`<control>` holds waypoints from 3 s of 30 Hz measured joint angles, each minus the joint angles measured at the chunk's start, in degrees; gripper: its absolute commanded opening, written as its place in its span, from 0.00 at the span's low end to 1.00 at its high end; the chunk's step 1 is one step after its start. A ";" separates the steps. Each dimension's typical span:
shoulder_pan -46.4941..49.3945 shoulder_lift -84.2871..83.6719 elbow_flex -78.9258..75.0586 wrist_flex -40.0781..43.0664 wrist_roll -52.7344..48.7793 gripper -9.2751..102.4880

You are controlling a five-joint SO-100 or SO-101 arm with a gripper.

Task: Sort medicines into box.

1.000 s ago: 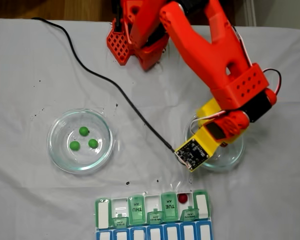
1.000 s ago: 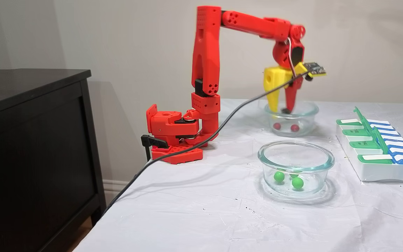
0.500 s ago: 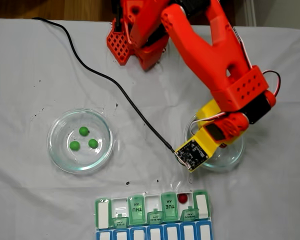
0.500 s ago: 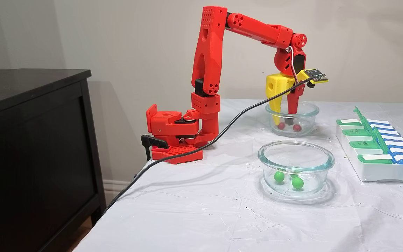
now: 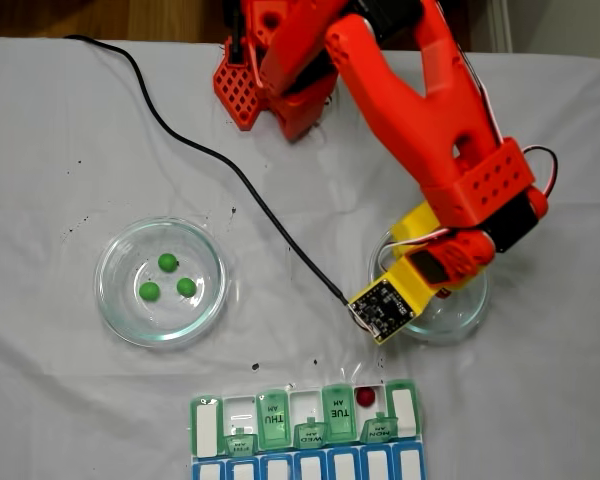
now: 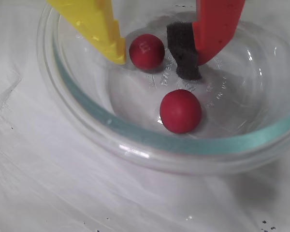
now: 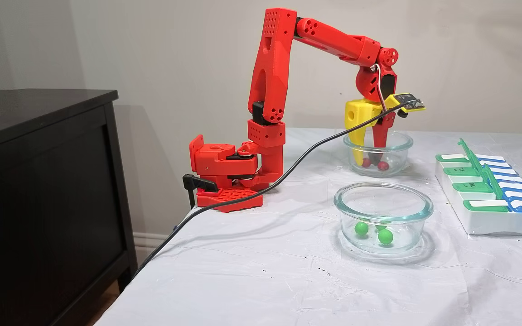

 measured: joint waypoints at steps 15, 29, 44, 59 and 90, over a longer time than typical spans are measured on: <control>-2.02 -2.02 -1.85 1.05 2.72 0.24; -2.02 -3.16 -2.72 1.76 3.60 0.10; -1.93 -2.72 -2.81 1.93 2.64 0.08; 8.61 11.60 -10.11 -2.20 1.23 0.08; 32.70 18.46 6.50 -30.94 -16.88 0.08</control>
